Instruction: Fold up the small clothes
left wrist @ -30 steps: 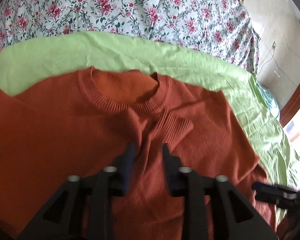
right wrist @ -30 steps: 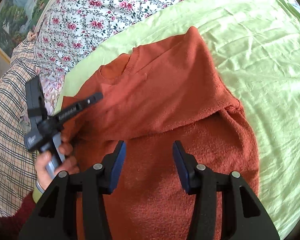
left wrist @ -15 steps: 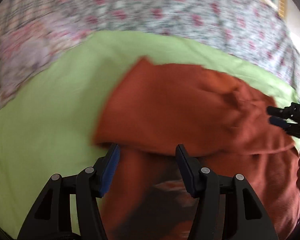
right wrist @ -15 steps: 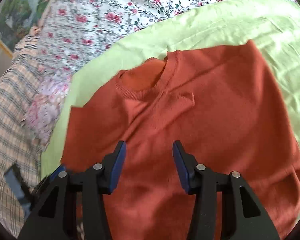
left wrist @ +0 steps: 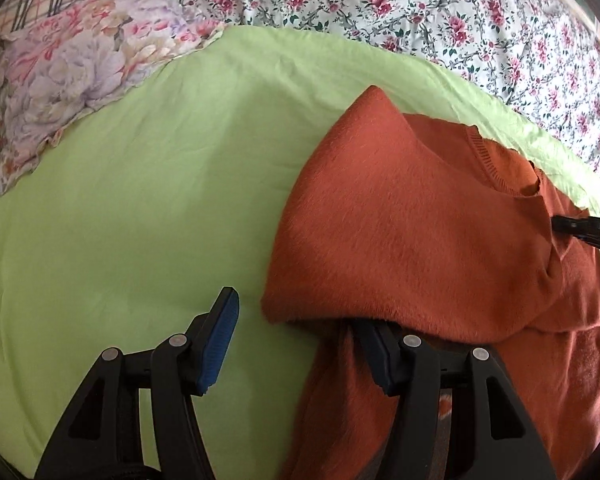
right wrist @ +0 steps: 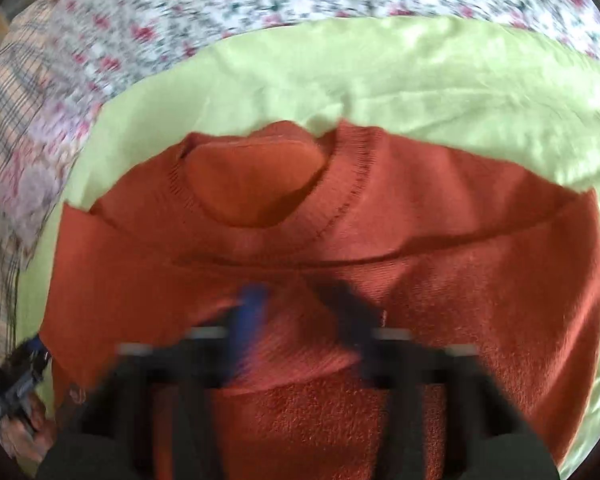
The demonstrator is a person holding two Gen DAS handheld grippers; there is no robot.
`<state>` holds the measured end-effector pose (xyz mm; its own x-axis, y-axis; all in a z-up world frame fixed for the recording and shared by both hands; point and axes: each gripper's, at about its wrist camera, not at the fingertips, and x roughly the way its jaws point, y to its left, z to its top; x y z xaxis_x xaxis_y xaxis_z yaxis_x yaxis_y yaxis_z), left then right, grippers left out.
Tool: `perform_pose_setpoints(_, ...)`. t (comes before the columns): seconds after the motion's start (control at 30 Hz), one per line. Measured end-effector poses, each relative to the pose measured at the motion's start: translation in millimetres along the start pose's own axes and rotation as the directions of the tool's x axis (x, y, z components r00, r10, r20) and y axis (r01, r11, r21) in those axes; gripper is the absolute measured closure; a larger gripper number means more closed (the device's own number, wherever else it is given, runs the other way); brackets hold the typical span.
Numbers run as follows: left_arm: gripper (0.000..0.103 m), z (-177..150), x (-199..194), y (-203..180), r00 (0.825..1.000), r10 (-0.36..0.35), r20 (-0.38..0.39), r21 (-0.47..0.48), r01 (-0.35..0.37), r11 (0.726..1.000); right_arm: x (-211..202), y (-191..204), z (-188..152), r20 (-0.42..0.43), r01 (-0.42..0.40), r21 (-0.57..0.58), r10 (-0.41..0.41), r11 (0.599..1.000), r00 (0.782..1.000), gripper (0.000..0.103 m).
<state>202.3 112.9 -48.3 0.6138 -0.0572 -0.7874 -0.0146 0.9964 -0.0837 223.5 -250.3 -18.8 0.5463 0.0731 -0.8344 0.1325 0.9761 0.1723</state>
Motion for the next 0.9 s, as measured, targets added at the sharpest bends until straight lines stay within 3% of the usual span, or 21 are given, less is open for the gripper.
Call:
perform_pose_setpoints(0.13,0.044,7,1,-6,1.000,0.002,0.011,-0.006,-0.002,1.000,-41,-12,-9,0.102,-0.042,0.018,0.040,0.999,0.994,0.099)
perform_pose_setpoints(0.37,0.044,10,5,-14,1.000,0.019,0.013,0.000,-0.019,1.000,-123,-59,-44,0.279,-0.057,0.057,0.039,0.997,0.960,0.100)
perform_pose_setpoints(0.53,0.047,10,10,-4,0.998,0.058,0.002,-0.082,-0.058,0.995,-119,-79,-64,0.232,-0.013,0.059,-0.001,0.998,0.973,0.100)
perform_pose_setpoints(0.63,0.046,9,7,9,1.000,0.011,-0.004,-0.153,-0.012,0.988,-113,-80,-76,0.210,0.030,0.033,-0.036,0.999,0.977,0.102)
perform_pose_setpoints(0.8,0.044,-2,2,7,0.999,0.033,-0.017,-0.081,-0.035,0.996,-106,-83,-98,0.154,0.049,0.019,-0.051,0.999,0.987,0.102)
perform_pose_setpoints(0.9,0.042,-7,-4,18,0.999,0.000,-0.033,-0.094,-0.003,0.996,-111,-84,-108,0.140,0.086,0.015,-0.088,0.996,0.986,0.102)
